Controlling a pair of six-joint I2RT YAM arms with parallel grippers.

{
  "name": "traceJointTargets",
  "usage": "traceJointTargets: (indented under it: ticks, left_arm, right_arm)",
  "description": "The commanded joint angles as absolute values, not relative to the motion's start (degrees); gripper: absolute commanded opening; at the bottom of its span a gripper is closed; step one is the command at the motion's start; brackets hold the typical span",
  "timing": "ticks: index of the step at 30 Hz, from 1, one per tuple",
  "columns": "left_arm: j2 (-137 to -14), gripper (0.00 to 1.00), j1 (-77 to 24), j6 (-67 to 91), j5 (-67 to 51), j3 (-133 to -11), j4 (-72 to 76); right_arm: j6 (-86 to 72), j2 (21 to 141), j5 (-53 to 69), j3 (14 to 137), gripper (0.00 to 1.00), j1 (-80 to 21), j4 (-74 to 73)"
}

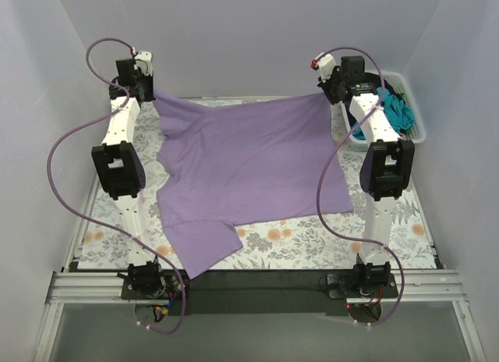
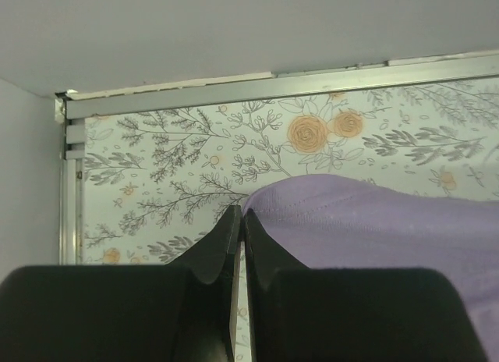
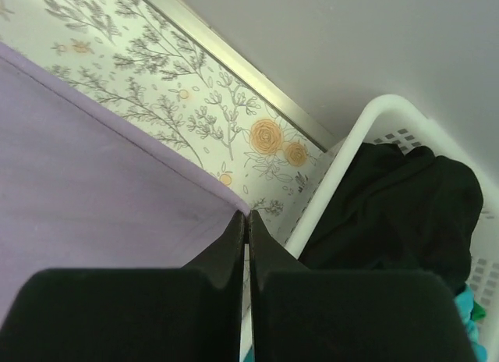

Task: Fold and stack the t-shirts
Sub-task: Fold the tshirt

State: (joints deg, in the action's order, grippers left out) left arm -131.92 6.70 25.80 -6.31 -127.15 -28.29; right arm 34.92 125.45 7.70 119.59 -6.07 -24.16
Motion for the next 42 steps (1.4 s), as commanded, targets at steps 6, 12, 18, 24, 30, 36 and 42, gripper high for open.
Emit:
traceJointTargets:
  ticks: [6, 12, 18, 24, 30, 36, 42]
  left_arm:
    - [-138.5, 0.00, 5.0, 25.1, 4.5, -129.6, -13.5]
    - [-146.1, 0.00, 1.1, 14.4, 10.4, -131.0, -5.8]
    - [-142.9, 0.00, 0.8, 15.5, 11.4, -125.3, -4.9]
    - [-131.5, 0.00, 0.8, 17.1, 9.8, -114.7, -5.9]
    - [-118.1, 0.00, 0.8, 16.3, 9.4, -105.2, -7.5]
    - [-105.8, 0.00, 0.8, 17.7, 7.7, -96.7, -13.9]
    - [-94.5, 0.00, 0.8, 19.6, 4.0, -84.7, -24.9]
  right_arm:
    - [34.3, 130.6, 0.3, 118.3, 0.01, -5.4, -7.0]
    - [35.9, 134.9, -1.8, 119.3, 0.01, -5.4, -5.8]
    - [37.5, 136.3, -2.0, 117.6, 0.01, -5.4, -5.5]
    - [37.9, 133.9, -0.5, 116.0, 0.01, -4.8, -5.4]
    - [37.5, 129.3, 5.0, 110.8, 0.01, -3.6, -5.2]
    - [36.9, 124.2, 11.2, 105.3, 0.01, -1.4, -5.4]
    - [39.4, 118.7, 18.5, 98.1, 0.01, 1.4, -6.8]
